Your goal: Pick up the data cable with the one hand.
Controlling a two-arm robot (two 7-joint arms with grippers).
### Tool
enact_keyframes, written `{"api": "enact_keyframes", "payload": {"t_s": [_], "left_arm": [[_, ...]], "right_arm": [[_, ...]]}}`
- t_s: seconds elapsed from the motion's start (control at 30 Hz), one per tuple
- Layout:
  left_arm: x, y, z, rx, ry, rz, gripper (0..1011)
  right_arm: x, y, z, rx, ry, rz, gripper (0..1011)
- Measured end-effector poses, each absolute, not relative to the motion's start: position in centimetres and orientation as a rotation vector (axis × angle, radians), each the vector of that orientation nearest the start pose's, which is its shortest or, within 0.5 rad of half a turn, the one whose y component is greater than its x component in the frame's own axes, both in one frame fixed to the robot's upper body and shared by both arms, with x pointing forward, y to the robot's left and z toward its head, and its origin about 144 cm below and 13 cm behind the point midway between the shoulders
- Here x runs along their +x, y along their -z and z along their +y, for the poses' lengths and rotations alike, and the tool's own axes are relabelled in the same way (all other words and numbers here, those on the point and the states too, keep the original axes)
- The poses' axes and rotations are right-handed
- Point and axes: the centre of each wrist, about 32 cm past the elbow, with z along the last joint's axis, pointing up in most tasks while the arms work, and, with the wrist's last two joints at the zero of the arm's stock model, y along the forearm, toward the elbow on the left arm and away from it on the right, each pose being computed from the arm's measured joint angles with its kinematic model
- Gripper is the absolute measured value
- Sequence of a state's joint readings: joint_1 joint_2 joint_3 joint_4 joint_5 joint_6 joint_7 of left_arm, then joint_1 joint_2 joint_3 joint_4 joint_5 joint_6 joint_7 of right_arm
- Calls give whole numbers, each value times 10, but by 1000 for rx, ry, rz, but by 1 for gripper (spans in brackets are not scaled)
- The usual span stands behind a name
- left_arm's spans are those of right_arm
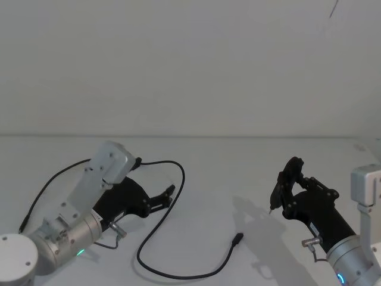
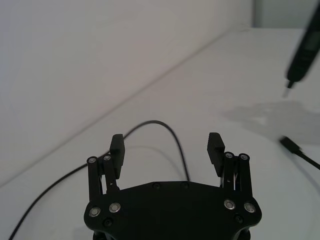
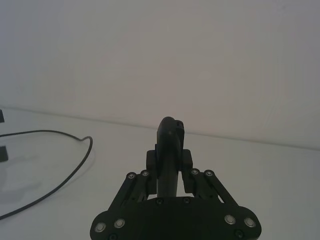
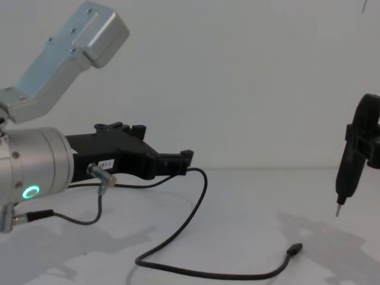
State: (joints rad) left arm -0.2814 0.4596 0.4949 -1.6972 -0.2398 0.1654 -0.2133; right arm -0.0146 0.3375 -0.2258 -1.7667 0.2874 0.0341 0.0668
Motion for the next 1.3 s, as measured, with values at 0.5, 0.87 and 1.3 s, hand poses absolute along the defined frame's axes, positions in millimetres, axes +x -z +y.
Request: {"api": "enact_keyframes", "payload": {"t_s": [0.5,0.87,1.3], "left_arm": [[486,-1268,213,334,-631,-173,1001],[482,-1299,215,453,-451,-139,1001],[480,-1307,206,586,-377,-120,1001]], "right_arm": [[443,-1189,-237,26,1229,-75,279],[443,-1189,-237,26,1230,-75,279],[443,-1189,-237,26,1230,-75,279]]}}
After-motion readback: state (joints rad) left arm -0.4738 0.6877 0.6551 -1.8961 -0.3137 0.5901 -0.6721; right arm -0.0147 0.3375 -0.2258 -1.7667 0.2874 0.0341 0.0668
